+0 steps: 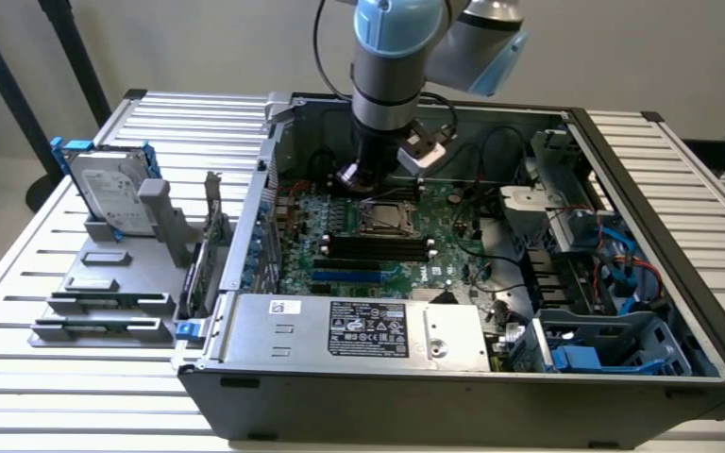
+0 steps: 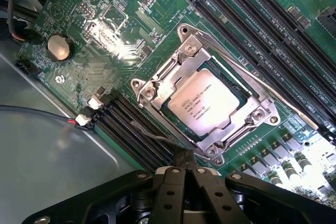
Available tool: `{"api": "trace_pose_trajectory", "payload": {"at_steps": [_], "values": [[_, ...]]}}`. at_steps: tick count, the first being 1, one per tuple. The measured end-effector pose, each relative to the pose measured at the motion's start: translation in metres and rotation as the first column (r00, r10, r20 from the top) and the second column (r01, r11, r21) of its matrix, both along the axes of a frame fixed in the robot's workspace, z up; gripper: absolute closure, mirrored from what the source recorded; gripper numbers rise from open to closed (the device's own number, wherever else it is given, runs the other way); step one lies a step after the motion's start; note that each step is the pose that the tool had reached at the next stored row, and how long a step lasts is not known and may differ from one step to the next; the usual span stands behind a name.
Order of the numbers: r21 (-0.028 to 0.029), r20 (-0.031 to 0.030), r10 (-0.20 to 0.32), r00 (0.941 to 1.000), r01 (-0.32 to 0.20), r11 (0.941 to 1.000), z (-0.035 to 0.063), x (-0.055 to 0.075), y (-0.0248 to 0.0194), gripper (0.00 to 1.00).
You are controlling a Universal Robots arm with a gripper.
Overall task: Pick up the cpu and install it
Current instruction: 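Install the first cpu locking lever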
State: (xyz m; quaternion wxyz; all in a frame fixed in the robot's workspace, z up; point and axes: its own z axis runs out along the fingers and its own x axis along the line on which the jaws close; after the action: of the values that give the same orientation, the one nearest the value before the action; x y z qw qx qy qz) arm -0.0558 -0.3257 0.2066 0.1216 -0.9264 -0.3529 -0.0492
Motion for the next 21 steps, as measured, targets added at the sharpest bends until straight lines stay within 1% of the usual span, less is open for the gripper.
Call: {"api": "trace_pose_trajectory", "payload": {"at_steps": [5,10,21], "values": [[-0.0049,0.0000,0.001,1.0000,-0.001,1.0000,-0.0002,0.0008,0.0000,0.89],[-0.0083,-0.0001,0.003,1.0000,-0.003,1.0000,-0.0005,0.0014,0.0005,0.89],[-0.0110,-0.0001,0.005,1.0000,-0.005,0.9999,-0.0022,0.0035,0.0036,0.89]]}}
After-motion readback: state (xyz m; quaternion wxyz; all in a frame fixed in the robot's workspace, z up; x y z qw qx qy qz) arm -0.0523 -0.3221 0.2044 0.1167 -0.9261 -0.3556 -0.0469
